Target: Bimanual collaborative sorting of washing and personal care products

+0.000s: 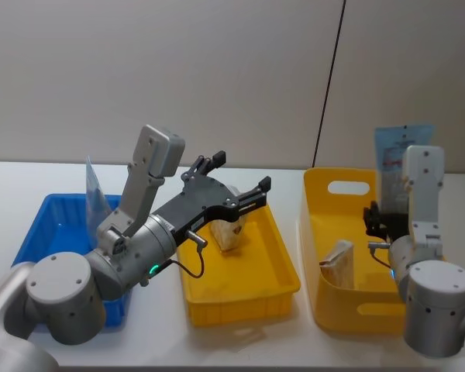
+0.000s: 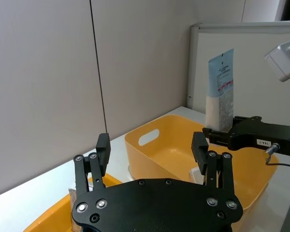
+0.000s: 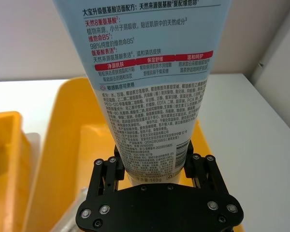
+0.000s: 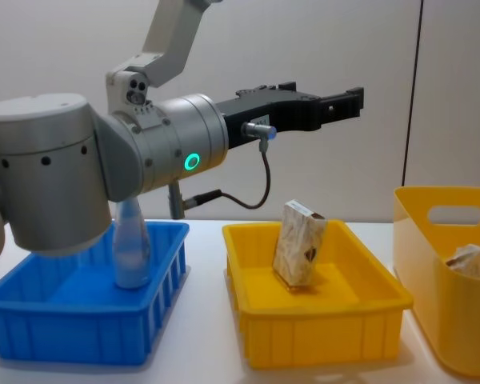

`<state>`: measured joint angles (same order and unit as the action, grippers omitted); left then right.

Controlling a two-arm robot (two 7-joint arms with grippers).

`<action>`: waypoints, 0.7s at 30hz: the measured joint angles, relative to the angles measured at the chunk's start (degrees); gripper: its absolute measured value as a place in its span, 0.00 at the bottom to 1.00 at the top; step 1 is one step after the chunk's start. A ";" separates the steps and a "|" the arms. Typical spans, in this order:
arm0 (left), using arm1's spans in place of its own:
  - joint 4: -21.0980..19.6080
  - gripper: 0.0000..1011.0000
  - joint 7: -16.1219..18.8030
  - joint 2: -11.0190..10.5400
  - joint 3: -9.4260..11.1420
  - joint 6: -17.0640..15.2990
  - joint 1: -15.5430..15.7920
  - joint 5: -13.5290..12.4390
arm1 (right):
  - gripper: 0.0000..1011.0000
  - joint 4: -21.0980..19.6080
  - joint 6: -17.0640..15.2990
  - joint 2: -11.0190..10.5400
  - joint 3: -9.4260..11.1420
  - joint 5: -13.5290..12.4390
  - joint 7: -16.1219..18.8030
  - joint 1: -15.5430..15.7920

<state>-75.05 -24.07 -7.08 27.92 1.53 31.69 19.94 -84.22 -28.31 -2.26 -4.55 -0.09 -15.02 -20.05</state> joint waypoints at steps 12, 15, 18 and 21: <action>0.00 0.99 0.00 0.00 0.00 0.00 0.00 0.00 | 0.90 0.65 -2.61 0.89 0.93 0.98 -1.71 -0.66; 0.00 0.99 0.00 0.00 0.00 0.00 0.00 0.00 | 0.95 0.65 -2.87 1.01 0.91 1.20 -1.73 -0.76; 0.00 0.99 0.00 0.00 0.00 0.00 0.00 0.00 | 0.99 0.56 -3.09 1.11 0.88 1.39 -1.71 -0.84; 0.00 0.99 0.00 0.00 0.00 0.00 0.00 0.00 | 0.99 0.39 -3.21 1.24 0.81 1.58 -1.66 -0.87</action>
<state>-75.05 -24.07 -7.08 27.93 1.53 31.69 19.94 -83.83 -31.52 -1.02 -3.75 1.49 -16.68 -20.92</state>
